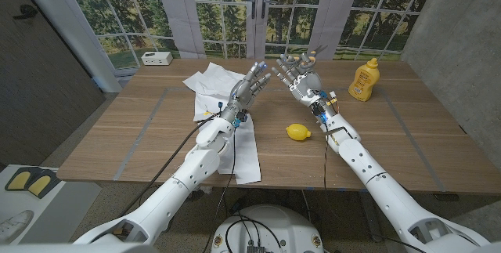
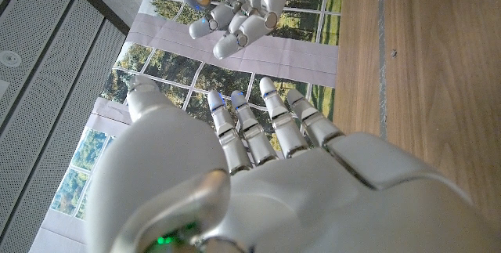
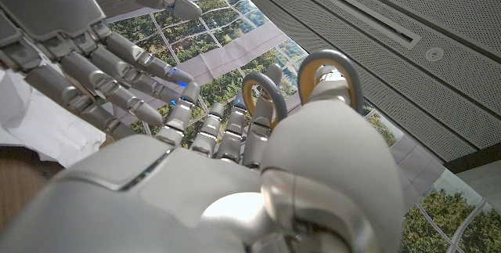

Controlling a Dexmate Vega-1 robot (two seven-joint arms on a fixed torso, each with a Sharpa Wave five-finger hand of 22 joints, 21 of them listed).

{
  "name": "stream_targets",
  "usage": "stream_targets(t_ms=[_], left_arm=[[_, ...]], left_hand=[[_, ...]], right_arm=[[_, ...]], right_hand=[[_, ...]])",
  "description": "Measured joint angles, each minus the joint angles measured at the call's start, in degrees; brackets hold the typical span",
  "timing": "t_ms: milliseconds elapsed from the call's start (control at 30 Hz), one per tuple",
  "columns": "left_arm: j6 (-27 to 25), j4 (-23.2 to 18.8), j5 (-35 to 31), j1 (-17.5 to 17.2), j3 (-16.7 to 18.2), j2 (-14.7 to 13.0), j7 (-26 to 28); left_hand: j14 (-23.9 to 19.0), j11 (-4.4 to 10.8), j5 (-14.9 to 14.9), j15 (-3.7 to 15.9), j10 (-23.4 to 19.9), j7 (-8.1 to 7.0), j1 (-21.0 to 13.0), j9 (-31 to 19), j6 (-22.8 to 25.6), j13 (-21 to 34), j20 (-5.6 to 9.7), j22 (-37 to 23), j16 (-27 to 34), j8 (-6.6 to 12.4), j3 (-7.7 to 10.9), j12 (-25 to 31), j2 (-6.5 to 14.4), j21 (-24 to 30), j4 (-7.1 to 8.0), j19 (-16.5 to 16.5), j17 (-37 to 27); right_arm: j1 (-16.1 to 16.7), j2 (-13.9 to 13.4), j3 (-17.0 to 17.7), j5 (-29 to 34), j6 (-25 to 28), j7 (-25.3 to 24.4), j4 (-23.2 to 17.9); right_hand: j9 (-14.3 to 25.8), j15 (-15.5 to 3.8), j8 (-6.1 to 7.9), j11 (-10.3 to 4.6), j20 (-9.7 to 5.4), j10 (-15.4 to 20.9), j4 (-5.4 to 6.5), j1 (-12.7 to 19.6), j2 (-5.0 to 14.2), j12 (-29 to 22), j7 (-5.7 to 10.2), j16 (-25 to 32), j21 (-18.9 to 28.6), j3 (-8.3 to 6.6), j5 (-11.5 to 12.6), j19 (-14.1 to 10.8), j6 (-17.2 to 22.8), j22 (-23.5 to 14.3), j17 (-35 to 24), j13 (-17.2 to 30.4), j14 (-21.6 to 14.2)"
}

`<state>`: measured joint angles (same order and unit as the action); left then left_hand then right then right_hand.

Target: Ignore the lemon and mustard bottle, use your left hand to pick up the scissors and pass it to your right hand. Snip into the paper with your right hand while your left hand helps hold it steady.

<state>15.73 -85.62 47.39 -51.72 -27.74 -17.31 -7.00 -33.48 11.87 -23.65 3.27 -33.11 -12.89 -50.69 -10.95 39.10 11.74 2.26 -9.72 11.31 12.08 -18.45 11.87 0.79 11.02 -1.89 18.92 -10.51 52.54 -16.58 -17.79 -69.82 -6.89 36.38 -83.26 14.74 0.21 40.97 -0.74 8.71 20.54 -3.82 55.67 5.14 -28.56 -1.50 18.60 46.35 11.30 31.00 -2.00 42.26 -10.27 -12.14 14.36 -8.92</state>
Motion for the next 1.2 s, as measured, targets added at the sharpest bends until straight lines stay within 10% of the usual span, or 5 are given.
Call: stream_targets(t_ms=[700, 1200], left_arm=[[0.0, 0.3, 0.2, 0.0, 0.1, 0.0, -0.2], [-0.1, 0.3, 0.2, 0.1, 0.1, -0.1, -0.2]], left_hand=[[0.0, 0.0, 0.0, 0.0, 0.0, 0.0, 0.0, 0.0, 0.0, 0.0, 0.0, 0.0, 0.0, -0.21, 0.0, 0.0, 0.0, 0.0, 0.0, 0.0, 0.0], [0.0, 0.0, 0.0, 0.0, 0.0, 0.0, 0.0, 0.0, 0.0, 0.0, 0.0, 0.0, 0.0, -0.21, 0.0, 0.0, 0.0, 0.0, 0.0, 0.0, 0.0]], right_arm=[[0.4, -0.5, -0.1, -0.3, 0.9, -2.1, -1.4], [0.5, -0.8, -0.1, -0.6, 1.4, -2.6, -1.8]], right_hand=[[2.6, 0.07, 2.12, -0.18, -0.02, 0.6, -0.13, 0.0, 0.0, 0.0, 0.2, 0.1, -0.4, 0.14, 0.0, -1.4, 2.6, 0.0, 0.2, -1.1, -1.2], [6.0, -2.45, 4.22, -1.16, -0.52, 7.9, -0.13, -0.7, 0.7, -2.7, 0.8, 0.9, -1.7, 0.14, 0.0, -1.9, 4.2, -0.3, 0.0, 0.4, -4.1]])
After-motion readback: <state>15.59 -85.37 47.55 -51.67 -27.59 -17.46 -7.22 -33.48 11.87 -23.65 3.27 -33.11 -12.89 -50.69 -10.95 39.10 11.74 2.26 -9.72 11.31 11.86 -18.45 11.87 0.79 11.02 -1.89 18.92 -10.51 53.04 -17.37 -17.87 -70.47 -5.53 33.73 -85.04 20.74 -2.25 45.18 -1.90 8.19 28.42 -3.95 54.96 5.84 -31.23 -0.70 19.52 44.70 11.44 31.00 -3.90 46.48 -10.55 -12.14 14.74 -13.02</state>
